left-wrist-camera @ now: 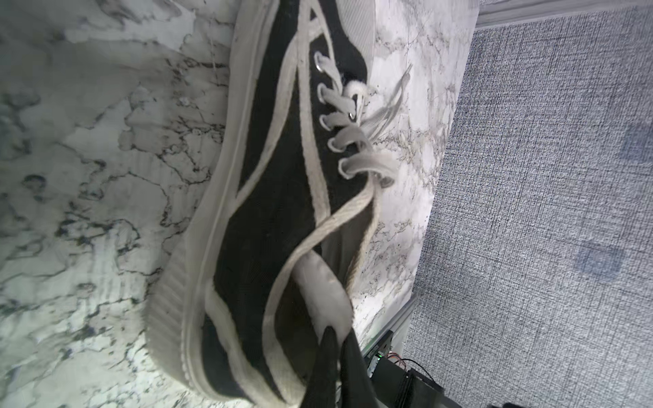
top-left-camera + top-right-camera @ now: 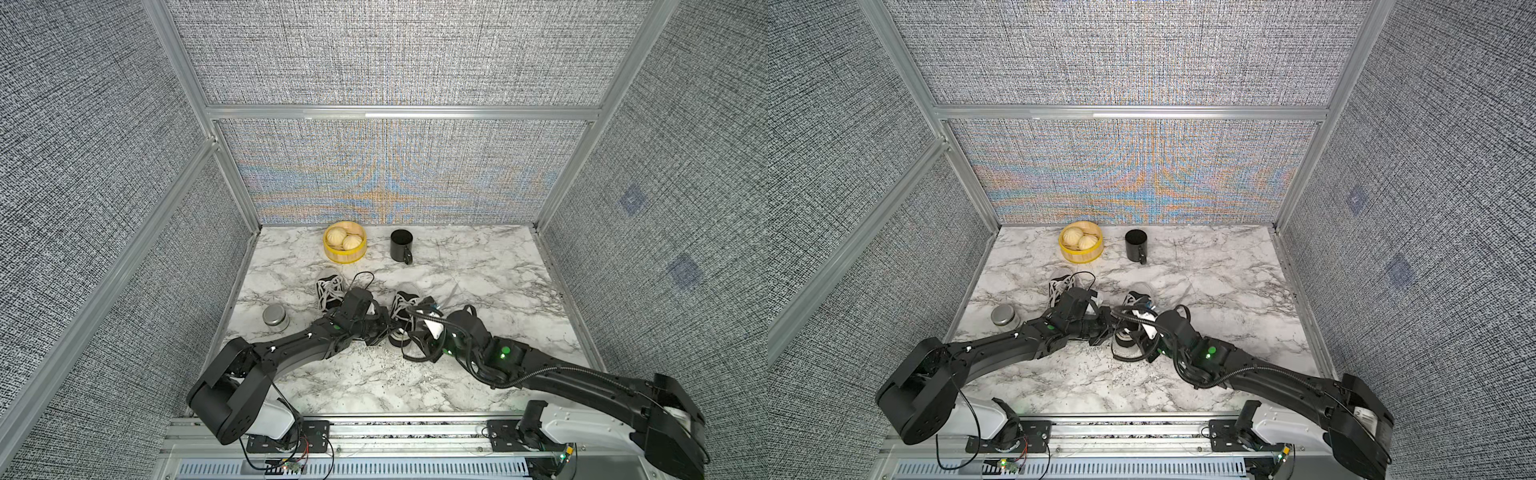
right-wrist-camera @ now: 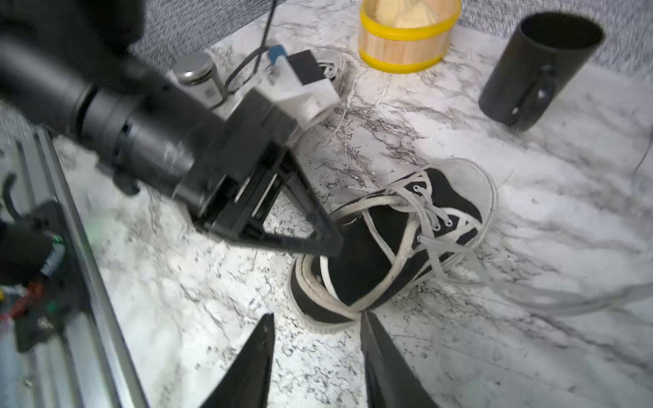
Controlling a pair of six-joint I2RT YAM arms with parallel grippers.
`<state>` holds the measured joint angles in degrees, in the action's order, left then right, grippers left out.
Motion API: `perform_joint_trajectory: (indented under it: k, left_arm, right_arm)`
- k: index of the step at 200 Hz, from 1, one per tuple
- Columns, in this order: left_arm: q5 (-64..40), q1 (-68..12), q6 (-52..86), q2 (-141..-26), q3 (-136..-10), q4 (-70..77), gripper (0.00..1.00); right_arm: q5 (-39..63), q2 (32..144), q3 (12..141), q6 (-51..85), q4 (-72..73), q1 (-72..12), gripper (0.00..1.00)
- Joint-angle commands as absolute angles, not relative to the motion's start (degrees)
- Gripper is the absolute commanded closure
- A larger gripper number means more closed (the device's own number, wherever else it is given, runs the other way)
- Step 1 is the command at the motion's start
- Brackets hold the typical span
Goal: Remove the insole from the shoe
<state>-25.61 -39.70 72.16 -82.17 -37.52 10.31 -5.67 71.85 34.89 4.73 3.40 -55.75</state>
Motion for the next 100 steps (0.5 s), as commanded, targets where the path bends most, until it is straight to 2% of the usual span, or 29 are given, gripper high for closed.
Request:
perform_joint_trajectory:
  k: [1,33,100]
  left_arm:
    - [-26.7,-39.7,75.4,-82.2,-37.8,14.4,1.00]
    - [-27.4,-39.7,76.4,-83.0,-38.2,15.4,1.00]
    - [-27.5,-39.6,76.2,-82.6,-38.4,14.7,1.00]
  right_arm:
    - [-8.3,71.1,32.1,-11.7,12.6,-56.5,0.58]
    - [-8.4,76.0,33.9,-14.6,12.3,-56.4,0.58]
    - [-8.1,86.0,35.3,-12.0,17.9,-55.6,0.62]
